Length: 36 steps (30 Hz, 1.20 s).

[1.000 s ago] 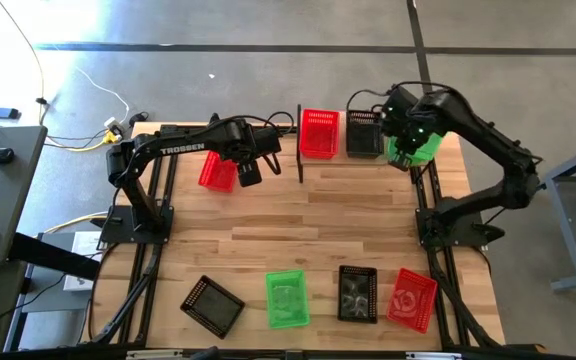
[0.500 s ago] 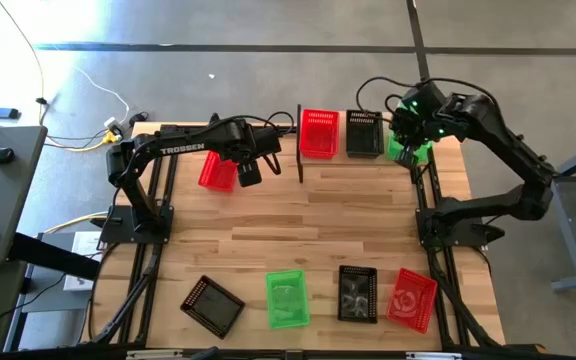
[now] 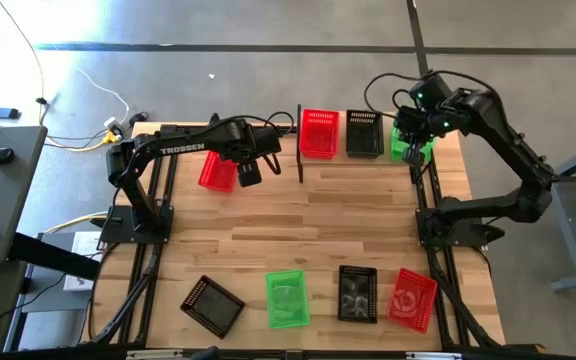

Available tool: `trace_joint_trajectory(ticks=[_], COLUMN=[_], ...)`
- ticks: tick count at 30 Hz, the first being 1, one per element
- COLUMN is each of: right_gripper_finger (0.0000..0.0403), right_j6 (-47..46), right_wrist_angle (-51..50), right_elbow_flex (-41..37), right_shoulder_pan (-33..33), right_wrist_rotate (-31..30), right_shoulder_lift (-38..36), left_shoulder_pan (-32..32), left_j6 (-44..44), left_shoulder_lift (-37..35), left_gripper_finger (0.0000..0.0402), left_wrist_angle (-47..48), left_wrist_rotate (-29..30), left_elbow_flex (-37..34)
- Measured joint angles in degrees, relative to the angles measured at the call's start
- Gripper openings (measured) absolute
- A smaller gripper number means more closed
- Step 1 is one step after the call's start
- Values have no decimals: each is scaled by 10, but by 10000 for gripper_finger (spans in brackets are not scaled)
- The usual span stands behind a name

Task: Stack baskets on shelf by color
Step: Stack the top green basket on top of the other green basket on the shelf

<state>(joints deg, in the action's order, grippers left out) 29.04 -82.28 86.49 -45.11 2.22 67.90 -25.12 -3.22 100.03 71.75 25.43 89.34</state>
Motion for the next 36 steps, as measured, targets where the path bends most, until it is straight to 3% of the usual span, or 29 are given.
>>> trace_joint_trajectory(ticks=[16, 28, 36], right_gripper_finger=[1, 74, 78], right_j6=[73, 70, 46], right_wrist_angle=[-12, -14, -54], right_elbow_flex=[0, 0, 0], right_shoulder_pan=[-6, -6, -6], right_wrist_rotate=[-27, -83, -108], right_shoulder_lift=[42, 57, 56], left_shoulder_pan=[0, 0, 0], left_j6=[-19, -19, -19], left_shoulder_lift=[0, 0, 0], left_gripper_finger=[207, 207, 207], left_wrist_angle=[0, 0, 0], left_wrist_rotate=[0, 1, 3], left_elbow_flex=[0, 0, 0])
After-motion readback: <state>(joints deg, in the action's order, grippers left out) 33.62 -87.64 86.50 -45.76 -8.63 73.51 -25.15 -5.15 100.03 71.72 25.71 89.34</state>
